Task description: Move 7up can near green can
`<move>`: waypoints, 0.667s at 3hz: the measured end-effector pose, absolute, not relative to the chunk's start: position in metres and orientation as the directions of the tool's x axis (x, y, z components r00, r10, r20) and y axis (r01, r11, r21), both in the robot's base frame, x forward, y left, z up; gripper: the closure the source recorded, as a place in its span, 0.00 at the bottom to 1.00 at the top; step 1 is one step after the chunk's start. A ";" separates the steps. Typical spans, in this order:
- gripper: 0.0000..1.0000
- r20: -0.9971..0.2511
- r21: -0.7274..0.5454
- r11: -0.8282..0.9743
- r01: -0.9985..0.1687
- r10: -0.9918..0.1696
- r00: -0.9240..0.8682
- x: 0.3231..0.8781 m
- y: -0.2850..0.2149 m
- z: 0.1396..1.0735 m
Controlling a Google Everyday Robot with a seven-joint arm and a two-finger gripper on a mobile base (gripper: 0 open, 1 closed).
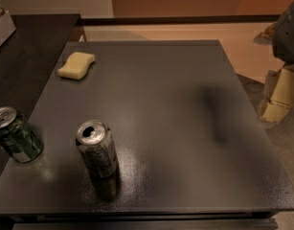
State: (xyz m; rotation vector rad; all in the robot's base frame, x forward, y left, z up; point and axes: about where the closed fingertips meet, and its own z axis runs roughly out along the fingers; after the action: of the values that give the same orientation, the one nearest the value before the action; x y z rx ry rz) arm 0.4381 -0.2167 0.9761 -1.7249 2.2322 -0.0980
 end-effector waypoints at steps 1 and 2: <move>0.00 -0.211 -0.247 0.272 -0.930 -0.952 -0.222 0.438 -0.216 0.978; 0.00 -0.265 -0.228 0.255 -0.940 -0.945 -0.193 0.430 -0.200 0.980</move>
Offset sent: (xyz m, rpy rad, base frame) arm -0.0270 0.0496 0.0061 0.1914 0.0350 0.1045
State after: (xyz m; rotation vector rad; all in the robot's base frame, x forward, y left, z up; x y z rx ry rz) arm 0.4304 -0.2003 0.9802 -1.7266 2.1850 -0.0204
